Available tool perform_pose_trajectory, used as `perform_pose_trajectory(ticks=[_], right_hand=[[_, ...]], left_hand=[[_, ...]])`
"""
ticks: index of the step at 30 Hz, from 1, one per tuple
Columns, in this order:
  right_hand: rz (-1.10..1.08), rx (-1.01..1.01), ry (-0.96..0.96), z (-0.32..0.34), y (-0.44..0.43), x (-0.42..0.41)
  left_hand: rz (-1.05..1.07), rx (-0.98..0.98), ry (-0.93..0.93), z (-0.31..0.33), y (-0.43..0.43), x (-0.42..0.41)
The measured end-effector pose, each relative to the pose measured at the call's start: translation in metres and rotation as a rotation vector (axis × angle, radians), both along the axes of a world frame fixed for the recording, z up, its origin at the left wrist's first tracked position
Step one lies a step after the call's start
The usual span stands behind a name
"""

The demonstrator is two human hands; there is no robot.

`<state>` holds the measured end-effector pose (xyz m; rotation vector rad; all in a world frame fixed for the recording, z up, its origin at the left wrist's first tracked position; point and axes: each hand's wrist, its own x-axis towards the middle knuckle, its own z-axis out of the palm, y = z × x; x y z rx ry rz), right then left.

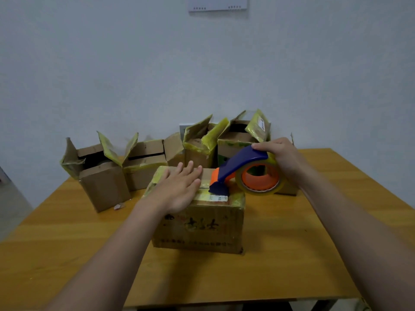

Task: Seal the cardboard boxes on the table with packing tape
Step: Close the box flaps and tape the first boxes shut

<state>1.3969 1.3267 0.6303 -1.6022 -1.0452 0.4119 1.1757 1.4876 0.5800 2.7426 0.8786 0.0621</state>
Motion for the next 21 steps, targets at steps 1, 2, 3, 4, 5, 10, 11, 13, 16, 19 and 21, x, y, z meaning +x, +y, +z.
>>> perform_pose_trajectory(ticks=[1,2,3,4,5,10,11,13,16,19,21], right_hand=[[0.005,-0.002,-0.003,0.001,0.003,-0.001],[0.009,-0.007,-0.002,0.001,0.007,-0.002],[0.013,-0.014,0.004,0.001,0.011,-0.002],[0.018,-0.022,0.013,0.001,0.016,-0.002],[0.026,-0.029,0.018,0.000,0.020,-0.003],[0.067,-0.046,0.055,-0.004,0.029,0.000],[0.072,-0.052,0.063,-0.004,0.028,0.001],[0.081,-0.067,0.070,-0.003,0.024,0.003],[0.066,-0.062,0.070,-0.001,0.017,0.006],[0.006,-0.036,0.075,0.005,0.007,0.016],[-0.001,-0.051,0.052,0.006,0.002,0.016]], left_hand=[[0.003,0.007,0.020,-0.003,0.003,0.002],[0.011,0.013,0.033,-0.004,0.008,0.002],[0.018,0.018,0.043,-0.004,0.013,0.002],[0.019,0.024,0.055,-0.004,0.019,0.001],[0.019,0.031,0.070,-0.004,0.023,0.000],[0.033,0.068,0.133,-0.006,0.038,-0.003],[0.036,0.068,0.134,-0.006,0.040,-0.003],[0.046,0.073,0.130,-0.006,0.041,-0.002],[0.047,0.074,0.131,-0.006,0.041,-0.003],[0.047,0.071,0.125,-0.005,0.040,-0.006],[0.051,0.064,0.140,-0.003,0.038,-0.004]])
